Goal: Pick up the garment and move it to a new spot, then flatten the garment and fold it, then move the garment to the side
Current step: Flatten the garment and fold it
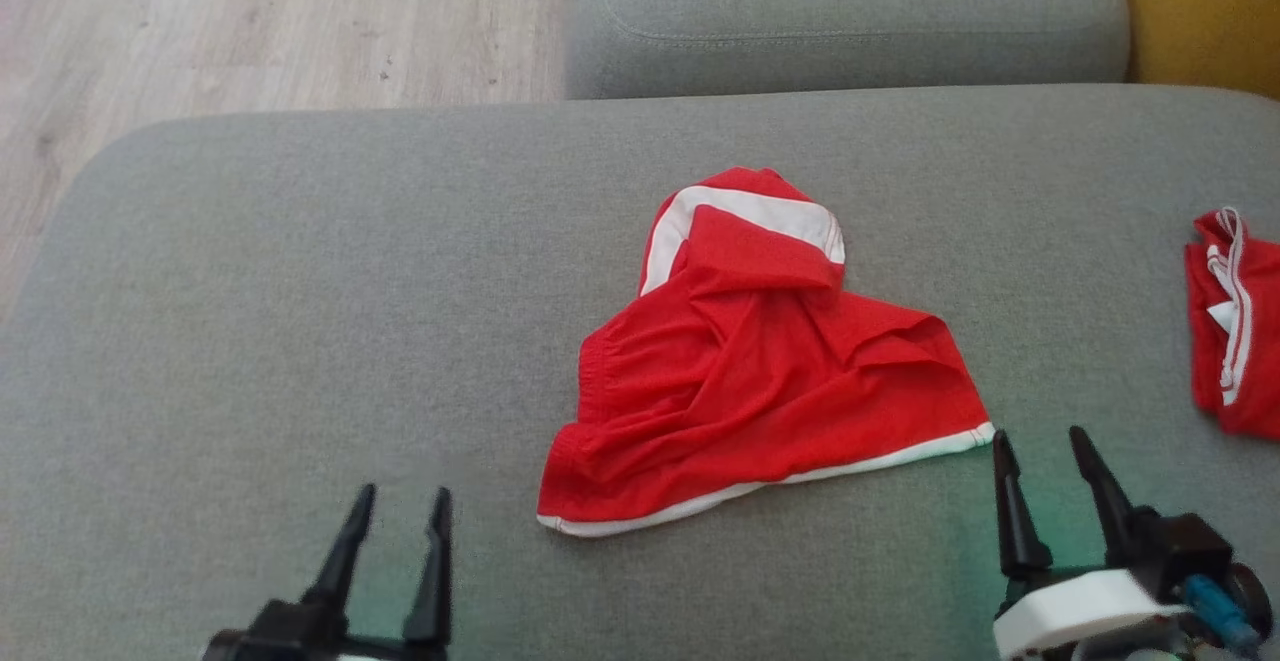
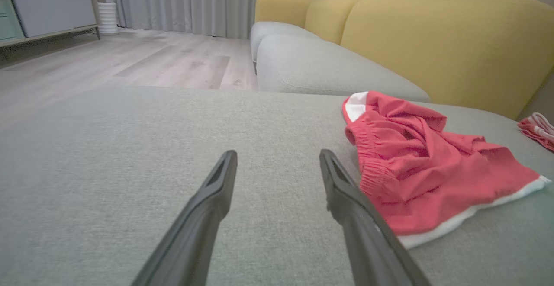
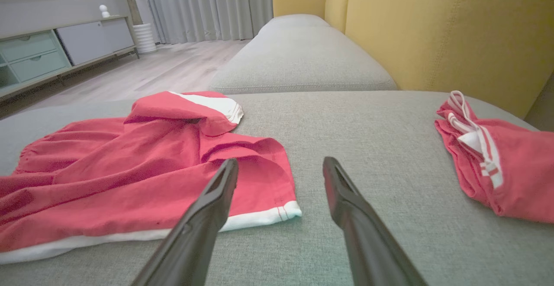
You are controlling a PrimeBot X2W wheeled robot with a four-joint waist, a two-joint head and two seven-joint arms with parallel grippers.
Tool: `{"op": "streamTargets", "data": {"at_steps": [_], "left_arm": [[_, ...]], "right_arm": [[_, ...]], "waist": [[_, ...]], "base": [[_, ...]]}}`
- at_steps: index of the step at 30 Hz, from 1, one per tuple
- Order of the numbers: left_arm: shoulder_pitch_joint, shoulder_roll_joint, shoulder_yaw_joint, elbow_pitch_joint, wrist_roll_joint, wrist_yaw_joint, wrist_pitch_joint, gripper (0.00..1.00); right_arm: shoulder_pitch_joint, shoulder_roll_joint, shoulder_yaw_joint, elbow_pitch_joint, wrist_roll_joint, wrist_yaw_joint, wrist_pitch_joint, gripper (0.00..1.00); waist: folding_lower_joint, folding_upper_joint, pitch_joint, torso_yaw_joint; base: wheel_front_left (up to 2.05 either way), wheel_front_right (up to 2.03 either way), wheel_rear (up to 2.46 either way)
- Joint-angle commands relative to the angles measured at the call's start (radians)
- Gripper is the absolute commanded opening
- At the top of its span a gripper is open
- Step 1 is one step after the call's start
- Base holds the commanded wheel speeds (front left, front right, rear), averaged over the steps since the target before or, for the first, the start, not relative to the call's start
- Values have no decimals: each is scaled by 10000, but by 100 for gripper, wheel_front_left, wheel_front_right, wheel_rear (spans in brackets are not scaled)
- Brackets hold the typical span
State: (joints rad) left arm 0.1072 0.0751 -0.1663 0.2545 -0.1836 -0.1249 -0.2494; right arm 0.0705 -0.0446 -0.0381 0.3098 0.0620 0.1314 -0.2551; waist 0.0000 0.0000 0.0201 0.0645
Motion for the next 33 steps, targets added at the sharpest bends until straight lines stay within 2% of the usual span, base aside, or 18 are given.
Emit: {"op": "streamTargets", "data": {"at_steps": [1,6,16,23,33], "left_arm": [[-405,46,176,-232,-6,-54,-124,100],[-569,758,-976,478,-588,-56,-123,100],[-1545,1936,-3372,914,-2466,-56,962,100],[-2031,2246,-4136,1132,-3245,-57,1093,100],[-2932,2202,-4679,1556,-3709,-57,939,100]], "right_arm": [[-481,-57,188,-357,42,-7,-67,100],[-1032,-57,-15,-179,152,-7,97,100],[-2148,-679,558,1258,34,-7,2173,100],[-2328,-752,949,1637,237,-7,2641,100],[-2848,-711,1137,1963,337,-7,2676,100]], "waist": [[0,0,27,-24],[0,0,252,-167],[0,0,569,-113],[0,0,826,-172],[0,0,1272,-186]], "base": [[0,0,0],[0,0,0],[0,0,0],[0,0,0],[0,0,0]]}}
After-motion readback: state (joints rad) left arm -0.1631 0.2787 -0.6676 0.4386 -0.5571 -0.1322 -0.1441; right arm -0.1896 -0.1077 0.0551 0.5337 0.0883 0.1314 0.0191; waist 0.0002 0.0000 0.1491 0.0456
